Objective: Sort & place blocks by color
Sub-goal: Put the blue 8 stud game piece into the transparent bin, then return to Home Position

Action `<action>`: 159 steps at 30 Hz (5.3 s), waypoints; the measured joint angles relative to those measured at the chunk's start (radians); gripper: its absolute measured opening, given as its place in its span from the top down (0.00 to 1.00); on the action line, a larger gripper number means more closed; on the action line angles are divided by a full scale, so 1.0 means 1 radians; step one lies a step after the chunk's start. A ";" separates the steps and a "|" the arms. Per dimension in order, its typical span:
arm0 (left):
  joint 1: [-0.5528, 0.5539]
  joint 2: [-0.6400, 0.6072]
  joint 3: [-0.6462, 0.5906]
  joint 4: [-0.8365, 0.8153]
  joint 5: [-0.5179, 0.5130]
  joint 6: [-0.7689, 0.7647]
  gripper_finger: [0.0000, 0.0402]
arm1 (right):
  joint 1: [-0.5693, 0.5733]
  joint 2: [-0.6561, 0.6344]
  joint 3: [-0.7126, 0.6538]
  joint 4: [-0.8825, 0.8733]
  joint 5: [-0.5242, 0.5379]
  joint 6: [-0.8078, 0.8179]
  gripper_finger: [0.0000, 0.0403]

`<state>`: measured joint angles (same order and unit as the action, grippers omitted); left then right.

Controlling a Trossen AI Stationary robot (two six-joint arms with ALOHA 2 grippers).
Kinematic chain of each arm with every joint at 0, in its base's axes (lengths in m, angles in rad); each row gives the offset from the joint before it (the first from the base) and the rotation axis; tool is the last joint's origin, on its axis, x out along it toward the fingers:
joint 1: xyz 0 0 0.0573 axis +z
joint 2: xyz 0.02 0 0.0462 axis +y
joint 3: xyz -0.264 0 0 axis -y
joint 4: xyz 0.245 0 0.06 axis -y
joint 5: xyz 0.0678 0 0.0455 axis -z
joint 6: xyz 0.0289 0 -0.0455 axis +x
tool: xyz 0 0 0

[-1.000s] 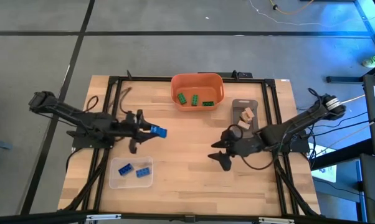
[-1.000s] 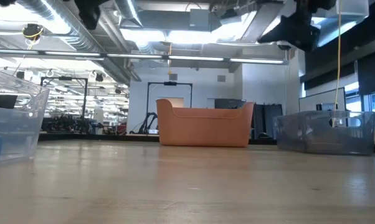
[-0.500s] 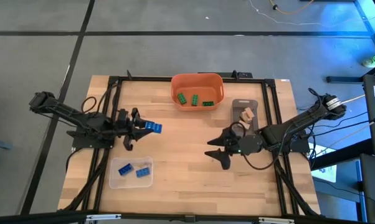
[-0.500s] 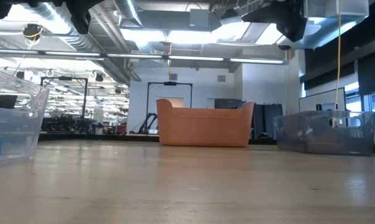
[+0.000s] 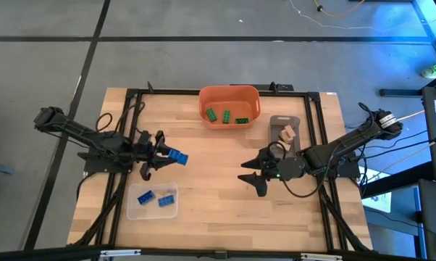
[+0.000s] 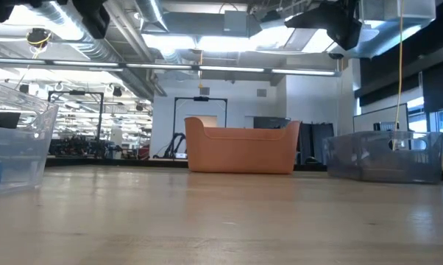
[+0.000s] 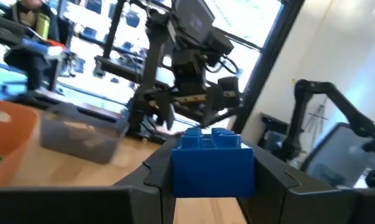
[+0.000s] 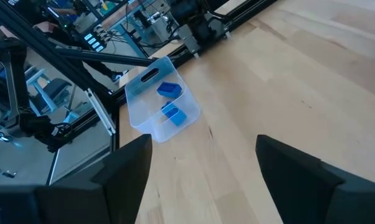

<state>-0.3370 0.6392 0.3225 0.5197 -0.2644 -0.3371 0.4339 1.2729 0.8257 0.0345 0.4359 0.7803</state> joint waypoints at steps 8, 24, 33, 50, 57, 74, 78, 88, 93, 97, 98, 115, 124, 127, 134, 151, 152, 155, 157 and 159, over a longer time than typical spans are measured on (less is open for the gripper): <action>-0.030 0.004 0.041 -0.215 0.133 -0.177 0.68 | 0.000 0.000 0.000 0.000 0.000 0.003 0.29; -0.390 0.330 0.541 -1.056 0.163 -0.239 0.68 | 0.000 0.001 0.000 -0.003 -0.003 0.004 0.29; -0.544 0.544 0.584 -1.042 0.209 -0.296 0.68 | 0.000 0.001 0.000 -0.003 -0.003 0.003 0.29; -0.573 0.639 0.583 -1.102 0.177 -0.213 0.68 | 0.000 0.001 0.000 -0.003 -0.002 0.003 0.29; -0.573 0.639 0.583 -1.166 0.173 -0.202 0.60 | 0.000 0.001 0.000 -0.003 -0.002 0.002 0.29; -0.459 0.639 0.583 -1.315 0.214 -0.201 0.48 | 0.000 0.001 0.000 -0.003 -0.002 0.000 0.29; -0.430 0.633 0.583 -1.316 0.276 -0.236 0.48 | 0.000 0.001 0.000 -0.003 -0.002 -0.001 0.29; -0.366 0.375 0.612 -1.317 0.121 -0.280 0.48 | 0.000 0.001 0.000 -0.003 -0.002 0.000 0.29; -0.313 0.168 0.613 -1.319 -0.198 -0.209 0.51 | 0.000 0.001 0.000 -0.003 -0.002 0.000 0.29; -0.259 0.017 0.588 -1.263 -0.355 -0.116 0.58 | 0.000 0.001 0.000 -0.003 -0.002 0.000 0.29; -0.246 -0.014 0.573 -1.242 -0.372 -0.091 0.61 | 0.000 0.001 0.000 -0.003 -0.002 0.000 0.29; -0.157 -0.463 0.033 -0.570 -0.369 0.115 1.00 | 0.000 0.001 0.001 -0.010 0.001 0.004 0.29; -0.028 -0.525 -0.094 -0.417 -0.246 0.131 1.00 | 0.000 0.001 0.001 -0.010 0.000 0.027 0.29; 0.068 -0.524 -0.100 -0.420 -0.122 0.104 1.00 | 0.000 0.001 0.001 -0.010 0.000 0.027 0.29; 0.284 -0.514 -0.100 -0.429 0.125 0.051 1.00 | 0.000 0.001 0.001 -0.010 -0.001 0.027 0.29; 0.341 -0.608 -0.315 -0.274 0.176 -0.032 1.00 | 0.000 0.001 0.001 -0.010 -0.002 0.028 0.29; 0.341 -0.620 -0.315 -0.295 0.166 -0.034 1.00 | 0.000 0.001 0.001 -0.010 -0.002 0.028 0.29; 0.341 -0.637 -0.315 -0.338 0.146 -0.013 1.00 | 0.000 0.001 0.001 -0.010 -0.002 0.028 0.29; 0.341 -0.637 -0.315 -0.369 0.129 0.021 1.00 | 0.000 0.001 0.001 -0.010 -0.002 0.028 0.29; 0.341 -0.637 -0.315 -0.445 0.124 0.037 1.00 | 0.000 0.001 0.001 -0.010 -0.002 0.028 0.29</action>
<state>0.0044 0.0025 0.0078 0.0752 -0.1406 -0.2996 0.4339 1.2739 0.8265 0.0250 0.4339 0.8082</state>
